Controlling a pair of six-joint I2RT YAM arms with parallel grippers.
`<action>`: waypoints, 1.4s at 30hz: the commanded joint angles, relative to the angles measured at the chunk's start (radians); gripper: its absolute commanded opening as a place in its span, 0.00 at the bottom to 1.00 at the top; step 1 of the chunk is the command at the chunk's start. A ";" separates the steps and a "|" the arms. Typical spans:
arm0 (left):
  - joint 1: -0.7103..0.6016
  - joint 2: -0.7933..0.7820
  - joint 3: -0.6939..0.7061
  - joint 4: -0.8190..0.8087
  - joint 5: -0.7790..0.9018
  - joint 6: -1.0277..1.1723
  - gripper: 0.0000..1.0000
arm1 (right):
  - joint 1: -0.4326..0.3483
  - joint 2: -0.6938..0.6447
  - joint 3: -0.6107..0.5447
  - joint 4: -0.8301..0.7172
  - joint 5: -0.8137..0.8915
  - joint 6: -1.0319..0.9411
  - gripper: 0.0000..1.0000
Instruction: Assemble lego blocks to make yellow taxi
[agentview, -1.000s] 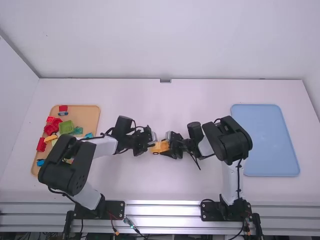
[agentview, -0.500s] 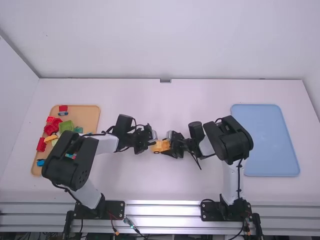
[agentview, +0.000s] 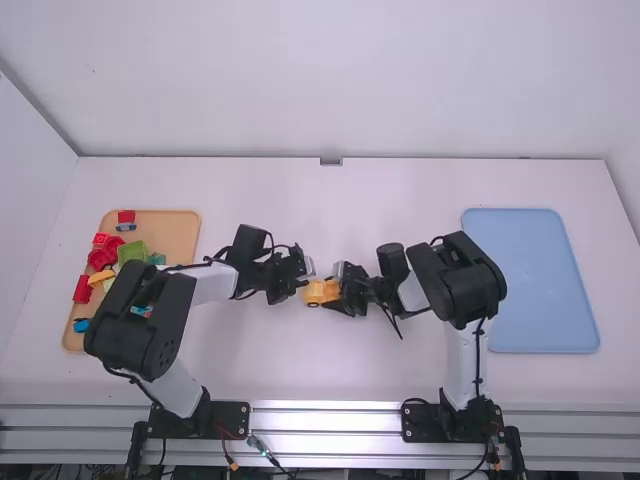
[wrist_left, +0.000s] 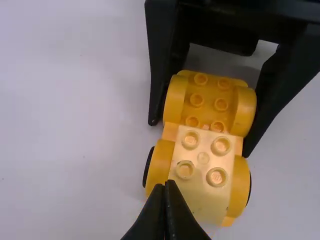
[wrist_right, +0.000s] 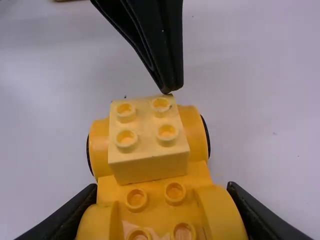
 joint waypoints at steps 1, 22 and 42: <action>-0.007 -0.016 0.018 -0.019 0.035 0.024 0.02 | 0.008 0.023 -0.004 -0.017 0.027 0.029 0.48; -0.010 -0.022 -0.037 0.013 0.206 0.125 0.02 | 0.008 0.023 -0.003 -0.017 0.027 0.028 0.49; -0.003 0.042 0.073 -0.052 0.180 0.111 0.02 | 0.008 0.023 -0.003 -0.017 0.027 0.028 0.49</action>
